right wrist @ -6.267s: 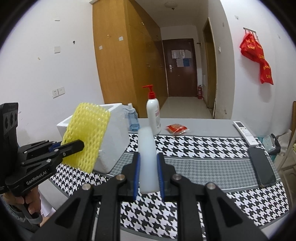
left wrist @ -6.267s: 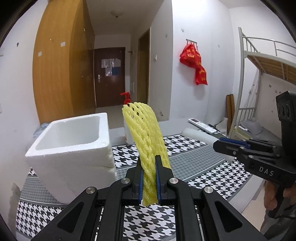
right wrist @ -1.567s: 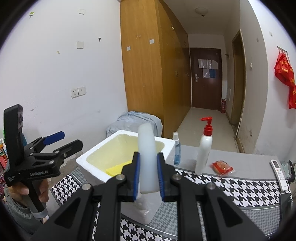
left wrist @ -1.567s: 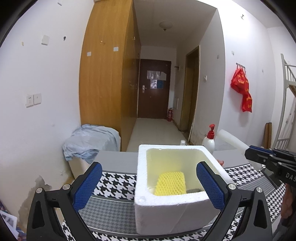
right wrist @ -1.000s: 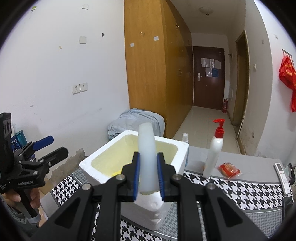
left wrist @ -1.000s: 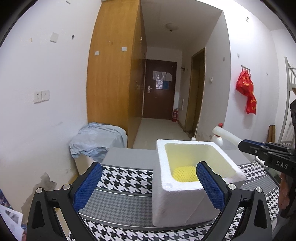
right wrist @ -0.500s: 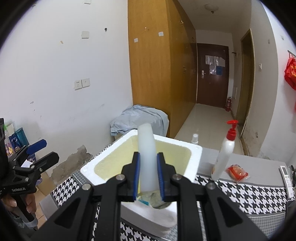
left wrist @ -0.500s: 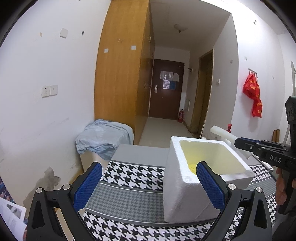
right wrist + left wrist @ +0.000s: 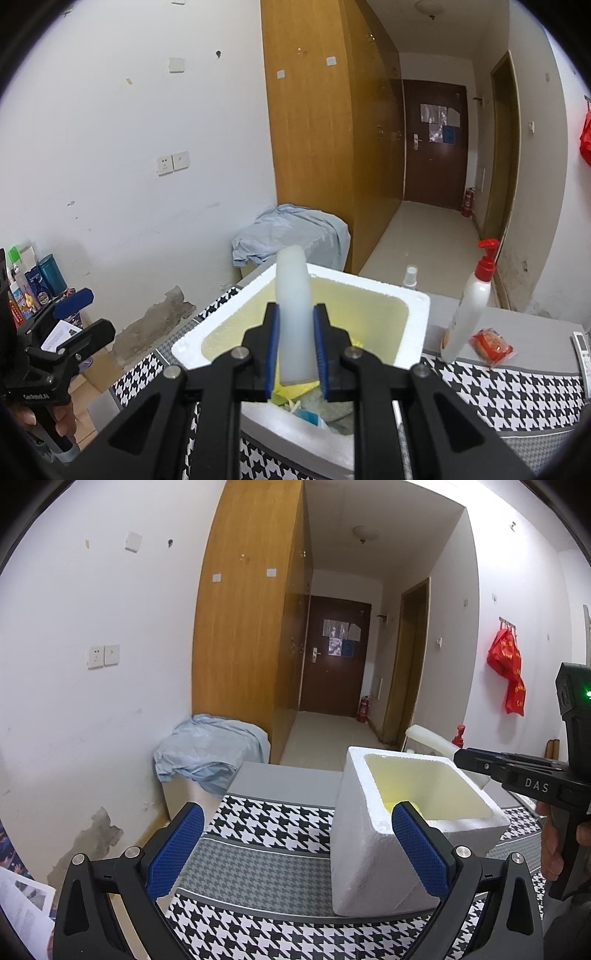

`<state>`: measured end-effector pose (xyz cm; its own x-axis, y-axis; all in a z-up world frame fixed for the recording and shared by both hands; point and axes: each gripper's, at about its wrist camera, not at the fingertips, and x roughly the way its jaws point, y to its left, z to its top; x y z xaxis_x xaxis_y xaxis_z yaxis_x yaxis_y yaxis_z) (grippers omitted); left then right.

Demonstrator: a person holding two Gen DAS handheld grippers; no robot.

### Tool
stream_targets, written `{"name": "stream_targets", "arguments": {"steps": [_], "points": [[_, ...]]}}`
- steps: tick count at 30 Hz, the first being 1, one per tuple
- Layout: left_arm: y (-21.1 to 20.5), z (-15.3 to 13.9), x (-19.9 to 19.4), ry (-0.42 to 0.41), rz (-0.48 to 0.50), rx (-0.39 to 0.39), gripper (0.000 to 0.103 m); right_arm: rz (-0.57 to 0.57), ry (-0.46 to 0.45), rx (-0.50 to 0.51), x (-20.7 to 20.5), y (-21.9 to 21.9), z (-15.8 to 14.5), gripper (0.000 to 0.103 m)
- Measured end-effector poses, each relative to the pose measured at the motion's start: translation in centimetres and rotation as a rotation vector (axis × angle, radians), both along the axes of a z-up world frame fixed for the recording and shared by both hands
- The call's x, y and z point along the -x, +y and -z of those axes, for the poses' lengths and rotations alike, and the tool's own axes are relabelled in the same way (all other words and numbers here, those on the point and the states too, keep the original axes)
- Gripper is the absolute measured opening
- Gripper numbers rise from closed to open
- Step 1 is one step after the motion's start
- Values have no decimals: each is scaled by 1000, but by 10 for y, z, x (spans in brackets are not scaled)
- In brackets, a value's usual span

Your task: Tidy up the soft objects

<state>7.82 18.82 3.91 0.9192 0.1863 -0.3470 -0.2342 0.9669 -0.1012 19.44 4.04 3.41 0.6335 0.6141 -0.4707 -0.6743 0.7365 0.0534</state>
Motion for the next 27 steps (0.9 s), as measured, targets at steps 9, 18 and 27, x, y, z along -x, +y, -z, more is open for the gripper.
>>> {"name": "stream_targets", "arguments": {"steps": [9,18,27], "points": [[-4,-1,0,8,-4,-15,102,24,11,-51,-2,-10,-4,86],[-7,-2,2,-4,-25,-25,102,40,-13,-64,5,-19,-9,103],[-20,-9,-3,-4,15,-23,102,17,-25,-51,14,-31,-8,103]]}}
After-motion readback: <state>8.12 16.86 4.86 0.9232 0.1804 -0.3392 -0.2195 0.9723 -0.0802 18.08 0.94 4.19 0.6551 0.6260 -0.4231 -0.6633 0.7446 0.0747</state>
